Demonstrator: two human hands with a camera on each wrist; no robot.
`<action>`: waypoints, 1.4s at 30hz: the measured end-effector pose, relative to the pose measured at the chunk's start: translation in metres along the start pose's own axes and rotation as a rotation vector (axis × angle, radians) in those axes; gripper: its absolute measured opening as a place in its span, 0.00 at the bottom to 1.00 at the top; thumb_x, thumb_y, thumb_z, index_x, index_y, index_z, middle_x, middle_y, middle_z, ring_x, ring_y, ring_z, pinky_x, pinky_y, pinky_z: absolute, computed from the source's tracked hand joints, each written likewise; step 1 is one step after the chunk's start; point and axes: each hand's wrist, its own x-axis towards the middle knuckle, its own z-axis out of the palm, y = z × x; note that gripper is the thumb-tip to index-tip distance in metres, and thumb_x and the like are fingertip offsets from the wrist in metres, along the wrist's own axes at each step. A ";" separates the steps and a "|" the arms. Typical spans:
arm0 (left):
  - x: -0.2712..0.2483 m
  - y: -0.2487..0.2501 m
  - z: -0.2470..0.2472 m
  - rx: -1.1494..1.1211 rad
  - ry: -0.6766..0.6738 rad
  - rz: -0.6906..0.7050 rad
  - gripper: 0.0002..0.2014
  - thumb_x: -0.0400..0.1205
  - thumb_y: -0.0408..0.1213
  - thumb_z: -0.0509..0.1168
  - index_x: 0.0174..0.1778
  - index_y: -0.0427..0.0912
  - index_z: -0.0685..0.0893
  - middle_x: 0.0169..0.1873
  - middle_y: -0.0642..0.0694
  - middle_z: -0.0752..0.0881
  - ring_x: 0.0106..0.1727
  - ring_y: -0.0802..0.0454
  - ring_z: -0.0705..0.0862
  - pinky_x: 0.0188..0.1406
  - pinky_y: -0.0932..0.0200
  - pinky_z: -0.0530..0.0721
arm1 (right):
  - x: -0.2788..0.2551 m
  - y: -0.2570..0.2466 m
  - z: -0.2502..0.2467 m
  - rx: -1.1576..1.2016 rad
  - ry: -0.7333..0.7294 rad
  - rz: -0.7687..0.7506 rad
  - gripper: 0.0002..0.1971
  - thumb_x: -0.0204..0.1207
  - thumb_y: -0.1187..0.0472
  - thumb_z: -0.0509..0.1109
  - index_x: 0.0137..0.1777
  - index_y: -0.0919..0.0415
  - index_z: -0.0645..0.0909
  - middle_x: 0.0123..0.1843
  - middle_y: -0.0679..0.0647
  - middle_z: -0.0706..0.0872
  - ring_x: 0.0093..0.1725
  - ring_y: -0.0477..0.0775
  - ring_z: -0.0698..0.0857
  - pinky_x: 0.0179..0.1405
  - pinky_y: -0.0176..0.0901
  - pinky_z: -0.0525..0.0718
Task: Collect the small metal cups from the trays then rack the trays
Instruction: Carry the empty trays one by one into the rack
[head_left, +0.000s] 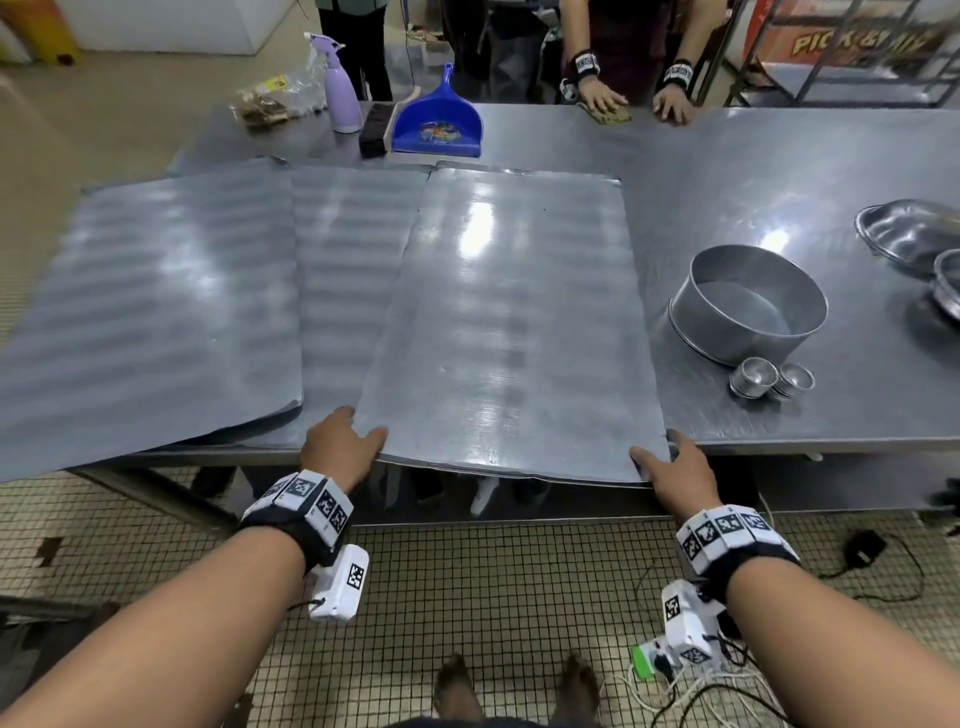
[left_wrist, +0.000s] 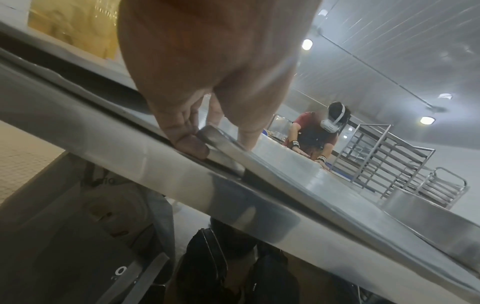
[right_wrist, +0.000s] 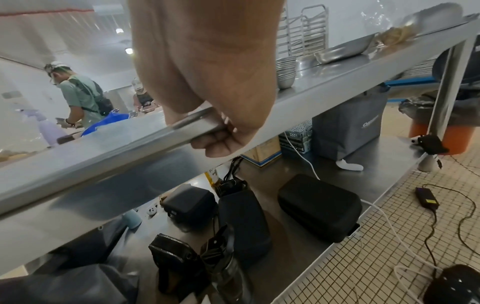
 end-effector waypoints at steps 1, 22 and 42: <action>-0.001 0.002 -0.001 0.002 -0.007 -0.007 0.22 0.80 0.51 0.70 0.64 0.42 0.83 0.62 0.40 0.88 0.62 0.38 0.84 0.57 0.52 0.79 | 0.002 -0.001 -0.004 0.008 -0.010 -0.006 0.37 0.75 0.49 0.77 0.82 0.57 0.69 0.76 0.60 0.78 0.74 0.62 0.78 0.76 0.59 0.74; -0.108 -0.016 0.047 -0.236 -0.451 -0.080 0.56 0.61 0.48 0.87 0.82 0.56 0.62 0.59 0.52 0.88 0.56 0.50 0.91 0.57 0.40 0.90 | 0.043 0.084 -0.116 -0.049 -0.497 -0.101 0.30 0.66 0.61 0.86 0.65 0.58 0.75 0.47 0.58 0.94 0.44 0.58 0.94 0.45 0.55 0.92; -0.071 0.015 0.087 -0.364 -0.017 -0.139 0.15 0.83 0.55 0.65 0.57 0.48 0.79 0.46 0.45 0.90 0.49 0.46 0.89 0.56 0.42 0.87 | 0.073 0.061 -0.086 -0.085 -0.076 -0.233 0.18 0.85 0.46 0.64 0.48 0.63 0.82 0.43 0.58 0.84 0.45 0.59 0.81 0.45 0.49 0.75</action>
